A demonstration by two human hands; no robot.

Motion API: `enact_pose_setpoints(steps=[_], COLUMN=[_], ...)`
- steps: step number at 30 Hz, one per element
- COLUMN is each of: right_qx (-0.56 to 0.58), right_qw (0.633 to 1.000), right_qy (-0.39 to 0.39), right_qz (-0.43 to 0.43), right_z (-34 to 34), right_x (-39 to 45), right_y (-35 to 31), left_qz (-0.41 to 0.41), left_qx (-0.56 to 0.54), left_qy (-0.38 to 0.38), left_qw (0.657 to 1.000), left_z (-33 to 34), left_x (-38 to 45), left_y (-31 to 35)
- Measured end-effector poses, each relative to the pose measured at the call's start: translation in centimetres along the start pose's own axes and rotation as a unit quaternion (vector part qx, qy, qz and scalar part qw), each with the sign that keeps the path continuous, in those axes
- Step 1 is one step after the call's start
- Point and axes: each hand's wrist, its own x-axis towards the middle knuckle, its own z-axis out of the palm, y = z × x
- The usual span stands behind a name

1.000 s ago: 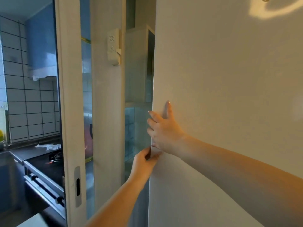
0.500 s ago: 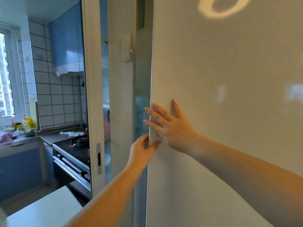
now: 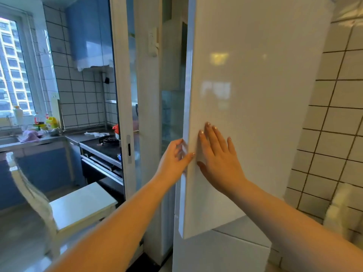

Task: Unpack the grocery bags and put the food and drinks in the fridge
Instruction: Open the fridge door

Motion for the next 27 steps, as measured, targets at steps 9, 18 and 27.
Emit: enact_pose_setpoints(steps=[9, 18, 27], right_qx=[0.265, 0.302, 0.232], right_qw=[0.949, 0.906, 0.886], right_qy=[0.021, 0.088, 0.129], right_qz=[0.170, 0.282, 0.381], right_z=[-7.9, -12.1, -15.3], right_x=[-11.5, -20.9, -27.7], right_y=[-0.9, 2.9, 9.1], left_qz=[0.055, 0.131, 0.117], left_qx=[-0.001, -0.008, 0.214], left_qy=[-0.022, -0.054, -0.174], left_qw=[0.998, 0.990, 0.954], left_z=[6.6, 13.6, 20.7], left_x=[-10.2, -14.3, -15.5], left_y=[3.0, 5.1, 0.7])
